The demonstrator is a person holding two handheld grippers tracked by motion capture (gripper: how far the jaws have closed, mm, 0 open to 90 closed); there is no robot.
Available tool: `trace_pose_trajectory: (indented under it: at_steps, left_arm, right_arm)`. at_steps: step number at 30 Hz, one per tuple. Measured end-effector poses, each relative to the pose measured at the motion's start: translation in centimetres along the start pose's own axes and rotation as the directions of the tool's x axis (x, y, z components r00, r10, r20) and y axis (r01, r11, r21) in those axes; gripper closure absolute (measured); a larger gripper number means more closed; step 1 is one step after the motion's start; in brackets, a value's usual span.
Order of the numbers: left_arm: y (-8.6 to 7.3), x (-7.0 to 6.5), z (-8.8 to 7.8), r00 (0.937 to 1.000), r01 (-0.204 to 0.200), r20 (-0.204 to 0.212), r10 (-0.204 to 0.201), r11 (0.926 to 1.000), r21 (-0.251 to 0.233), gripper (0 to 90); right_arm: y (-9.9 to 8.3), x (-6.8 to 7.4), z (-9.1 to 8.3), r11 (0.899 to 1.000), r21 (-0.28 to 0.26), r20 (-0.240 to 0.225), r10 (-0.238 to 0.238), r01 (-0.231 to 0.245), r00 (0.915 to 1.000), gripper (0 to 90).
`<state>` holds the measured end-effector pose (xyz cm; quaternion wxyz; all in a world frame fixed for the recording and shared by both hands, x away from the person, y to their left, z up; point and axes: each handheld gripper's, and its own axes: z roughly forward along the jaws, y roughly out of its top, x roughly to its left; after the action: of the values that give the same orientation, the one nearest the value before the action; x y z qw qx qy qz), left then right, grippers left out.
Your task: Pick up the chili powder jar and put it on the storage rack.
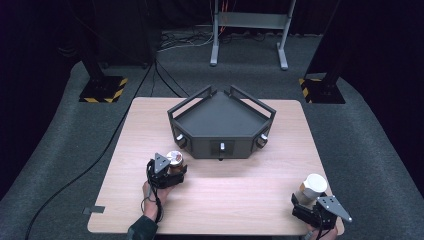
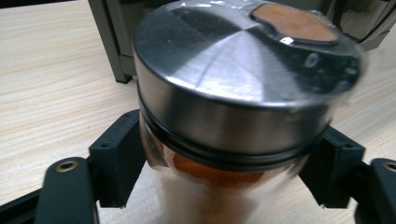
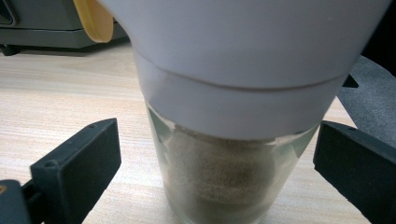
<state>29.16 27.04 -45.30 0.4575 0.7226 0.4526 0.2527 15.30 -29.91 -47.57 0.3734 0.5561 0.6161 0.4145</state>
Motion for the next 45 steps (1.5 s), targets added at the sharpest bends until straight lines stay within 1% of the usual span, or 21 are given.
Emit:
trace_pose_trajectory:
  at_steps: [4,16,19,27,37,45]
  left_arm:
    - [-0.1,0.5,0.1,0.9997,0.019,0.017,-0.019,0.9998,-0.001,28.4]
    - [0.2,0.6,0.1,0.9998,-0.005,0.021,0.005,0.9999,0.009,30.9]
    - [0.2,0.6,0.0,0.9997,-0.002,0.025,0.002,1.0000,0.010,31.0]
    - [0.6,0.6,-0.6,0.9995,-0.009,0.031,0.009,1.0000,-0.004,31.1]
    - [1.7,0.3,-1.4,0.9984,-0.038,0.040,0.038,0.9992,-0.015,31.2]
    - [2.5,-0.1,-1.6,0.9966,-0.058,0.057,0.059,0.9981,-0.022,31.2]
  right_arm:
    - [0.0,0.0,0.0,1.000,0.001,0.000,-0.001,0.001,1.0000,0.0]
    - [0.0,0.0,0.0,1.000,-0.001,-0.001,-0.001,0.001,1.0000,0.0]
    - [0.0,0.0,0.0,1.000,-0.001,-0.001,-0.002,0.002,1.0000,0.0]
    - [-0.1,0.1,0.0,1.000,-0.003,0.002,-0.005,0.005,1.0000,0.0]
    - [-0.1,0.2,-0.1,1.000,-0.007,0.012,-0.003,0.003,0.9999,0.0]
    - [-0.1,0.1,-0.1,1.000,-0.006,0.006,-0.001,0.001,1.0000,0.0]
